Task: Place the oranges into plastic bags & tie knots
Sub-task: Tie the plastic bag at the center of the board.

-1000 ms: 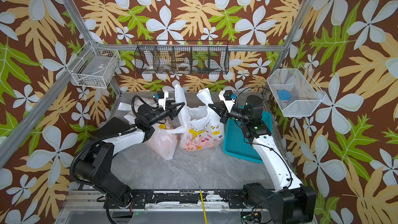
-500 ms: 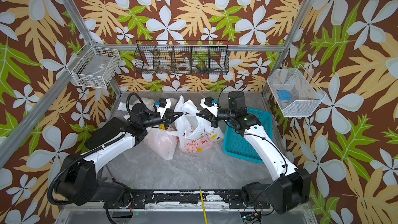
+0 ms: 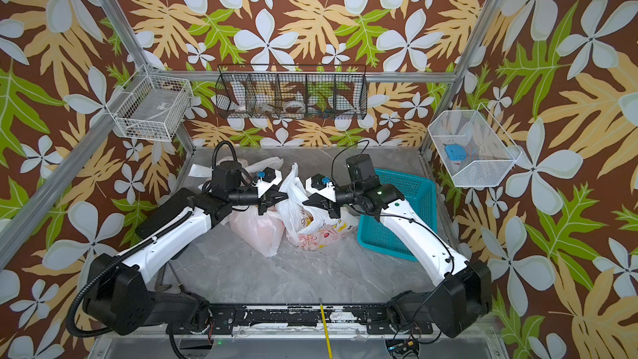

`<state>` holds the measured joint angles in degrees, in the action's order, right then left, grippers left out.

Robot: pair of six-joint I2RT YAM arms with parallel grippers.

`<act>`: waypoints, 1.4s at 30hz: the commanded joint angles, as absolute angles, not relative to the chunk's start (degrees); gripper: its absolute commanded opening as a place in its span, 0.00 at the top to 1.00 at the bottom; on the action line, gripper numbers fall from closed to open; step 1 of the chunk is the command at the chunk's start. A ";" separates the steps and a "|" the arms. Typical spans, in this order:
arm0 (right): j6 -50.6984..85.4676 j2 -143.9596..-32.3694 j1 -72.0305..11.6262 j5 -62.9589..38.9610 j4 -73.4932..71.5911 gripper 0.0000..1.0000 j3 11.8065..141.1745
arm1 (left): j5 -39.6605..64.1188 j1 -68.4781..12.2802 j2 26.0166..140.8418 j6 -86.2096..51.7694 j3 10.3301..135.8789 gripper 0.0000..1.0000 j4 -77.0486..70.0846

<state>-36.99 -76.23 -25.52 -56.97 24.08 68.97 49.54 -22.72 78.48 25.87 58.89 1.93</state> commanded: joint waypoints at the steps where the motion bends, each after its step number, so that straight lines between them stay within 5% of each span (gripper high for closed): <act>1: -36.47 -71.92 -25.59 -55.90 21.87 1.00 65.68 | 50.64 -22.69 78.79 27.69 59.63 1.00 3.61; 11: -33.94 -66.49 -25.67 -57.31 18.78 1.00 61.20 | 52.33 -22.68 81.06 25.65 62.06 1.00 2.17; 26: -39.90 -82.14 -26.05 -60.89 22.79 1.00 72.66 | 54.49 -23.85 79.19 29.98 60.42 1.00 3.52; 34: -38.11 -85.75 -24.44 -61.12 23.37 0.81 75.47 | 53.65 -24.09 79.03 31.59 60.39 1.00 4.74; 42: -36.84 -87.77 -23.47 -62.93 24.07 0.51 76.95 | 53.66 -24.17 79.28 32.18 60.69 1.00 5.07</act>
<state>-37.74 -87.15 -23.55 -61.30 23.22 76.09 52.97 -24.14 79.33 31.55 60.36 4.89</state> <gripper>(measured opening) 0.459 0.051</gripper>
